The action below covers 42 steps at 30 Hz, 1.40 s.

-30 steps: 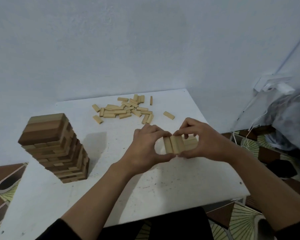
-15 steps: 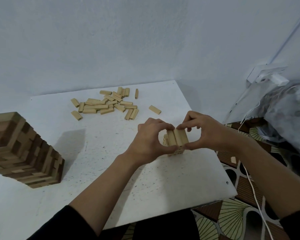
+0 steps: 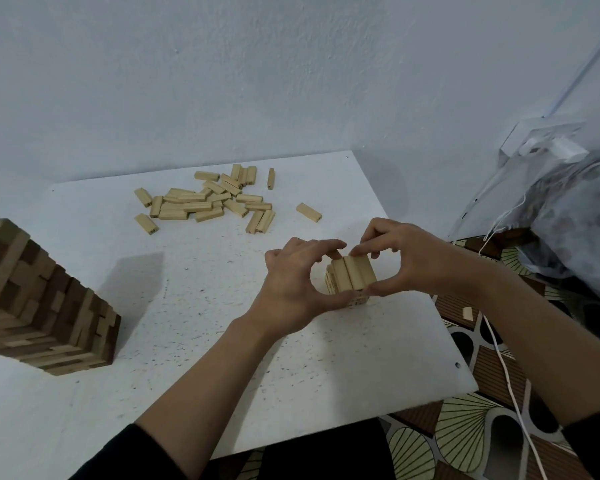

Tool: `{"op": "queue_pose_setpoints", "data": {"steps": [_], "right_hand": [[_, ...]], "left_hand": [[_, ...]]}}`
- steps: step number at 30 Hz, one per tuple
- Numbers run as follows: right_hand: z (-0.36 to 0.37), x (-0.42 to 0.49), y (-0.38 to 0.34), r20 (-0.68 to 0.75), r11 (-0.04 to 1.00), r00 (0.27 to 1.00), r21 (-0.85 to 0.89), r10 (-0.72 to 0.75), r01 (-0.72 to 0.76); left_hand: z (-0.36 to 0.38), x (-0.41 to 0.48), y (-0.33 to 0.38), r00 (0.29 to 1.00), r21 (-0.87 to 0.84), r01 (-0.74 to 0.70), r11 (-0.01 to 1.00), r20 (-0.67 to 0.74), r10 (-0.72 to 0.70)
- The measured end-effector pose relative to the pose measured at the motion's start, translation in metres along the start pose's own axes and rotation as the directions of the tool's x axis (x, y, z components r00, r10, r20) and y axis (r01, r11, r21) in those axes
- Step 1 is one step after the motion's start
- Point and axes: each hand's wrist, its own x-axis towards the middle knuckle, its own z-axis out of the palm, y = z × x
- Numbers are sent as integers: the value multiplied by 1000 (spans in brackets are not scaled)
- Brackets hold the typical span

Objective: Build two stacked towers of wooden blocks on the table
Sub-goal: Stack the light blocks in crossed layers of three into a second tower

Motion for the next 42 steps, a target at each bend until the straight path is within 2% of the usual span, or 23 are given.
{"op": "queue_pose_setpoints", "data": {"steps": [10,19,42], "right_hand": [[-3,3,-1,18,999,1000,-36,-1,2],[4,5,4,21,1000,1000,1,-3,3],[5,10,13,73,1000,997,-24,18,-16]], "left_hand": [[1,2,0,1000,-63,-11,998,-11,10],[4,1,-1,999,-2,19,1000,26,-19],[7,2,-4,998,-20,48,999,44,-47]]}}
